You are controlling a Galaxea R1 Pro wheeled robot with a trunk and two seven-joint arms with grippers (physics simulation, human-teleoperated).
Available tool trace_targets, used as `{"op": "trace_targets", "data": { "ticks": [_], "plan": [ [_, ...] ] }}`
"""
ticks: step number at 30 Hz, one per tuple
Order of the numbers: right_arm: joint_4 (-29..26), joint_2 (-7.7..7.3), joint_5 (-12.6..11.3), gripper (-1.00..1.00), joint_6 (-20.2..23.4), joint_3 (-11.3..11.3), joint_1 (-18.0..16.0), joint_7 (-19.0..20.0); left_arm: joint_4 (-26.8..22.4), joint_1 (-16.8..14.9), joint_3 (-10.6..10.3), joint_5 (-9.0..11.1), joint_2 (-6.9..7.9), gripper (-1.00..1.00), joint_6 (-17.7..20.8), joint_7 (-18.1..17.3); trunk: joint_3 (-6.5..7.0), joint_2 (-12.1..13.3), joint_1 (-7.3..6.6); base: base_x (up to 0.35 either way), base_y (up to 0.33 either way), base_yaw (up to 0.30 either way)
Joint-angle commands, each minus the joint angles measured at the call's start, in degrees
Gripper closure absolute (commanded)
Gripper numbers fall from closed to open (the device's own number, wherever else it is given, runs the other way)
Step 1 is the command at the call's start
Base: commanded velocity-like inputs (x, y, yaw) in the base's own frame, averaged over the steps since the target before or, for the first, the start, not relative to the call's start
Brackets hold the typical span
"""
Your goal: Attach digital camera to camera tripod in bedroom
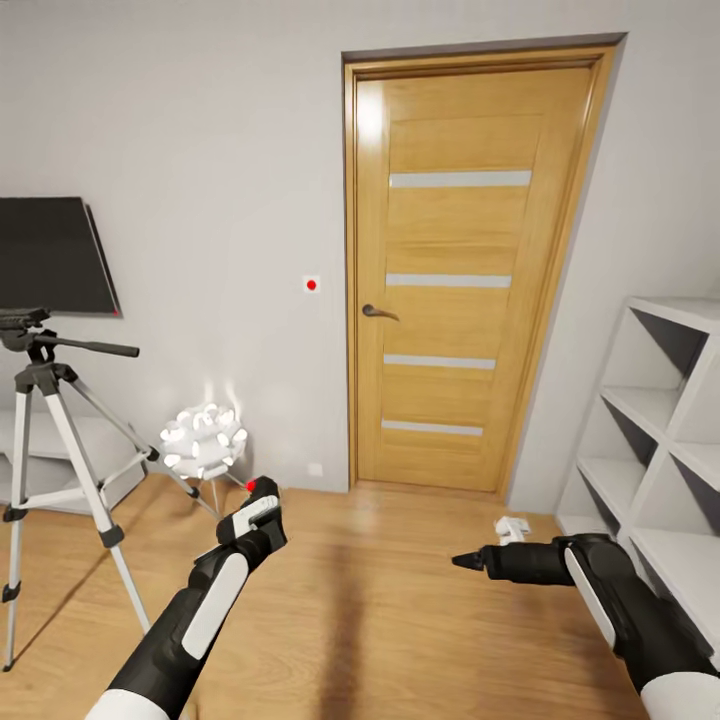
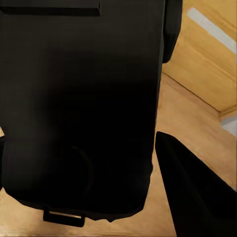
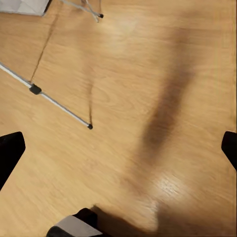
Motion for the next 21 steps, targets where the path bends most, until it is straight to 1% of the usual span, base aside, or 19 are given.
{"op": "trace_targets", "data": {
  "ticks": [1, 4, 5, 7, 8, 9, 10, 11, 12, 13, 14, 15, 16, 19, 21],
  "plan": [
    [3.8, -0.17, -0.5, -1.0, -1.9, 0.0, 0.0, -1.4, 1.6, 0.0, 0.3, 0.9, 1.1, 1.0, 0.2, 0.4, 0.12, 0.4, -0.23, 0.0, 0.0, 0.0],
    [10.3, -0.35, -0.5, -1.0, -5.7, 0.0, 0.0, -3.5, 6.0, -0.1, 0.7, 1.2, 2.61, 1.0, 0.1, 0.2, 0.66, 1.6, -0.88, 0.0, 0.0, 0.0],
    [15.3, -0.42, -0.4, -1.0, -8.2, 0.2, 0.0, -4.9, 10.0, -0.1, 0.8, 1.3, 3.15, 1.0, -0.2, 0.0, 0.84, 2.0, -1.1, 0.0, 0.0, 0.0],
    [20.5, -0.47, 0.0, -1.0, -10.8, 0.3, 0.0, -6.5, 14.4, -0.1, 0.8, 1.4, 3.46, 1.0, -0.5, -0.2, 1.19, 2.8, -1.54, 0.0, 0.0, 0.0],
    [23.2, -0.49, 0.4, -1.0, -12.1, 0.4, 0.0, -7.2, 16.7, -0.1, 0.9, 1.4, 3.55, 1.0, -0.7, -0.3, 1.37, 3.2, -1.76, 0.0, 0.0, 0.0],
    [28.3, -0.51, 1.4, -1.0, -15.0, 0.5, 0.0, -8.6, 21.2, -0.1, 0.9, 1.5, 3.68, 1.0, -1.1, -0.8, 1.55, 3.6, -1.98, 0.0, 0.0, 0.0],
    [30.7, -0.52, 1.9, -1.0, -16.6, 0.5, 0.0, -9.2, 23.4, -0.1, 0.9, 1.5, 3.72, 1.0, -1.3, -1.1, 1.73, 4.0, -2.2, 0.0, 0.0, 0.0],
    [35.1, -0.54, 3.2, -1.0, -19.9, 0.5, 0.0, -10.3, 27.6, -0.1, 0.9, 1.5, 3.79, 1.0, -2.2, -1.8, 1.91, 4.4, -2.42, 0.0, 0.0, 0.0],
    [39.0, -0.54, 4.4, -1.0, -23.3, 0.5, 0.0, -11.1, 31.8, -0.1, 0.9, 1.5, 3.83, 1.0, -3.5, -3.0, 2.09, 4.8, -2.64, 0.0, 0.0, 0.0],
    [42.4, -0.55, 5.6, -1.0, -26.4, 0.5, 0.0, -11.7, 33.8, -0.1, 1.0, 1.5, 3.85, 1.0, -4.3, -3.6, 2.27, 5.2, -2.86, 0.0, 0.0, 0.0],
    [44.0, -0.55, 6.1, -1.0, -27.9, 0.5, 0.0, -12.1, 38.2, -0.1, 1.0, 1.5, 3.87, 1.0, -6.4, -5.2, 2.45, 5.6, -3.08, 0.0, 0.0, 0.0],
    [45.7, -0.55, 6.5, -1.0, -29.2, 0.5, 0.0, -12.5, 40.5, -0.1, 1.0, 1.5, 3.88, 1.0, -7.6, -6.1, 2.63, 6.0, -3.3, 0.0, 0.0, 0.0],
    [49.0, -0.55, 7.2, -1.0, -31.5, 0.5, 0.0, -13.5, 45.2, -0.1, 1.0, 1.5, 3.92, 1.0, -10.2, -8.1, 2.81, 6.4, -3.52, 0.0, 0.0, 0.0],
    [54.1, -0.56, 8.0, -1.0, -34.5, 0.5, 0.0, -15.6, 52.4, -0.1, 1.0, 1.5, 3.96, 1.0, -14.5, -11.5, 3.35, 7.6, -4.18, 0.0, 0.0, 0.0],
    [57.1, -0.52, 8.2, -1.0, -36.7, 0.6, 0.0, -17.4, 56.2, -0.1, 1.0, 1.4, 3.94, 1.0, -17.1, -13.8, 3.71, 8.4, -4.62, 0.0, 0.0, 0.0]
  ]
}}
